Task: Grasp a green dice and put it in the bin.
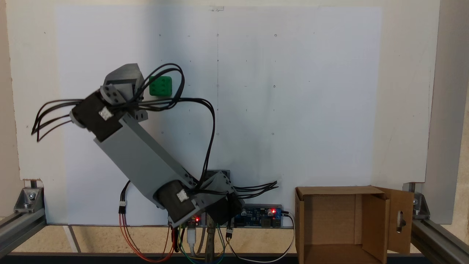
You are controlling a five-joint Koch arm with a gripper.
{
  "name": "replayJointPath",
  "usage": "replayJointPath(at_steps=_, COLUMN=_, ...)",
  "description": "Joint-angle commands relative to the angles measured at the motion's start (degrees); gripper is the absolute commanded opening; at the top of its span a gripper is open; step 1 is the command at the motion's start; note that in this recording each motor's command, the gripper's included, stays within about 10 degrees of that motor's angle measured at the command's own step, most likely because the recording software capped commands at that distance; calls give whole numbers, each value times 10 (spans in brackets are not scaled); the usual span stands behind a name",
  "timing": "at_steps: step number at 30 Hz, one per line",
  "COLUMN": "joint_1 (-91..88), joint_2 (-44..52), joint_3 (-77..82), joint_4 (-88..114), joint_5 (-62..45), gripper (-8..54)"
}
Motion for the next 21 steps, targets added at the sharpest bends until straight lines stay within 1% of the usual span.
replayJointPath(at_steps=1, joint_1=6, joint_2=0, joint_3=-34, joint_4=15, joint_5=53, gripper=424)
replayJointPath(at_steps=6, joint_1=18, joint_2=-8, joint_3=-34, joint_4=14, joint_5=79, gripper=424)
replayJointPath(at_steps=21, joint_1=29, joint_2=-12, joint_3=-18, joint_4=8, joint_5=79, gripper=434)
